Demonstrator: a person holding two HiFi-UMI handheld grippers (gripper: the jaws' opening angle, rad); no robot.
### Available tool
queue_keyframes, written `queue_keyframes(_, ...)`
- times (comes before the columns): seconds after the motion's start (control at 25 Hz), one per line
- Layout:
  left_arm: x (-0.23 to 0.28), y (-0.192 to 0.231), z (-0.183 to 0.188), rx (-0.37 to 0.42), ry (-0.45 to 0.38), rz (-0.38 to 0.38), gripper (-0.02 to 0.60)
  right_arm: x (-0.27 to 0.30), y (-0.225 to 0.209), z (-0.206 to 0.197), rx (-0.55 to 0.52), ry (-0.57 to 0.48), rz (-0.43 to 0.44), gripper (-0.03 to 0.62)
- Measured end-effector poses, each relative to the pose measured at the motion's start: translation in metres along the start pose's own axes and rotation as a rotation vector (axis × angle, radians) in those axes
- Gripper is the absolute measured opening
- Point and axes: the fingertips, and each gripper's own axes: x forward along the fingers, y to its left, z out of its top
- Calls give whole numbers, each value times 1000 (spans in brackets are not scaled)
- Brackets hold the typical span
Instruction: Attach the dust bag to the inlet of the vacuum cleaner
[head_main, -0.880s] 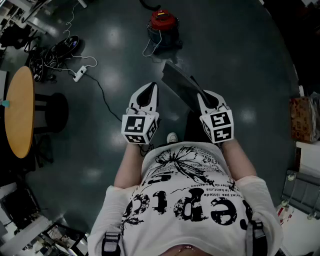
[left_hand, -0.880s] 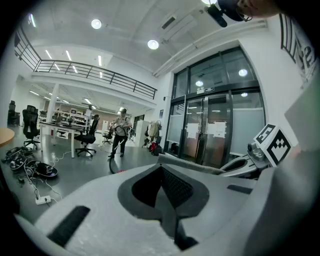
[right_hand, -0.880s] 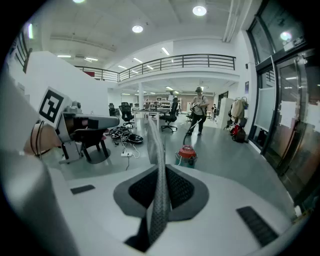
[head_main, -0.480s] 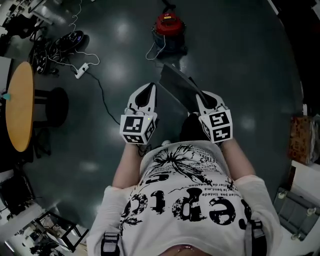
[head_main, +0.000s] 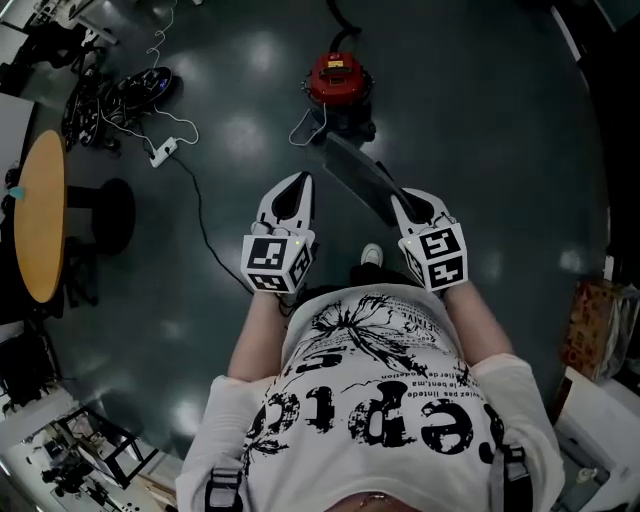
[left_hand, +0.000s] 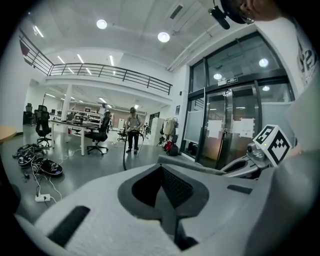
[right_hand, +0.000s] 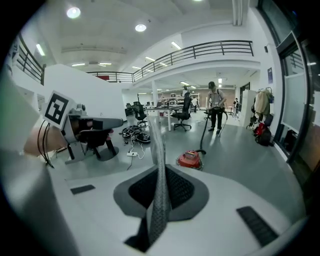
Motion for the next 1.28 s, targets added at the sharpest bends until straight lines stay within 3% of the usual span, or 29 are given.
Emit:
queue_keyframes(0.44, 86, 24, -13, -51, 71, 68, 3, 55, -97, 15, -10, 41, 19, 26)
queue_keyframes(0.76, 152, 60, -9, -119, 50, 7, 5, 112, -123, 24, 5, 88, 23, 26)
queue_keyframes(0.96, 198, 98, -15, -104, 51, -11, 4, 159, -135, 26, 9, 96, 42, 26)
queue_keyframes(1.12, 236, 129, -50, -87, 38, -10, 5, 212, -145, 3, -14, 87, 58, 26)
queue_keyframes(1.28, 284, 161, -112, -76, 17, -18, 5, 277, -157, -44, -46, 86, 76, 26)
